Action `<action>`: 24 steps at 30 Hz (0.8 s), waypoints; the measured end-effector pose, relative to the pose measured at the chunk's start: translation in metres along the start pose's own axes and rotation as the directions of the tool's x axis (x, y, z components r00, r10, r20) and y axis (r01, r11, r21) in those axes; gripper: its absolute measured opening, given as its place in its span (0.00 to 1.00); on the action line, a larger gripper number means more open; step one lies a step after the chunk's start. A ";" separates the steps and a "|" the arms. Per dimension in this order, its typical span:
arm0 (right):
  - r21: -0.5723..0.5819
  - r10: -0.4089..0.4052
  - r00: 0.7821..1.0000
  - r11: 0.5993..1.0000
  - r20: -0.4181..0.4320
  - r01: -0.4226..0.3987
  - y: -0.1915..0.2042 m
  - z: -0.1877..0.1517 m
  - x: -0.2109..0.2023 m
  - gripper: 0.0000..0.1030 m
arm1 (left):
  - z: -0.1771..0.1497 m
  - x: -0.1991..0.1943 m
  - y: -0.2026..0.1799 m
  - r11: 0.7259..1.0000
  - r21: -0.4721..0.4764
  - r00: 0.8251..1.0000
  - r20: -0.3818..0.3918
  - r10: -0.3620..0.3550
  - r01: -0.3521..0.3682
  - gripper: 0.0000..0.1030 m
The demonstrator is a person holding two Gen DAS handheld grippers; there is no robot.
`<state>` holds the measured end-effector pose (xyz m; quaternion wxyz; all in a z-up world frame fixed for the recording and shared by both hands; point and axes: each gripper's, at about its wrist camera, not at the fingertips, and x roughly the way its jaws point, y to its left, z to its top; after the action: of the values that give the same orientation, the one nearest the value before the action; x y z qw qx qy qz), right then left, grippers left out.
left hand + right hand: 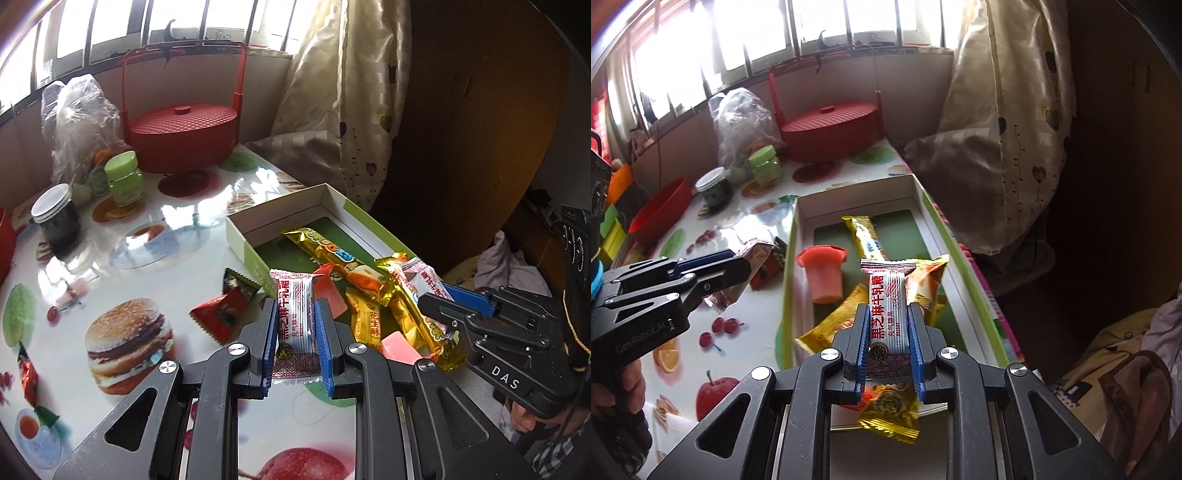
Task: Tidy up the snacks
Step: 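Carry both biscuit packets over the green box with both grippers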
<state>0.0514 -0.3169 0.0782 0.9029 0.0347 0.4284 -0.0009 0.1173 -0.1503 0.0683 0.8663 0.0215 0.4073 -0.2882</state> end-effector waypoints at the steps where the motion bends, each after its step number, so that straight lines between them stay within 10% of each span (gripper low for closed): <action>1: 0.003 0.000 1.000 1.000 -0.001 0.000 -0.002 0.000 0.000 0.18 | 0.001 0.002 -0.002 1.000 0.001 1.000 -0.003 -0.003 0.003 0.20; 24: 0.036 -0.071 0.997 0.997 -0.019 0.071 -0.031 -0.007 0.006 0.18 | -0.001 0.037 -0.039 0.998 0.037 0.997 -0.062 -0.045 0.048 0.20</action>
<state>0.0489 -0.3477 0.0669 0.8976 0.0361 0.4374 -0.0407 0.1151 -0.2001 0.0493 0.8459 0.0376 0.4285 -0.3153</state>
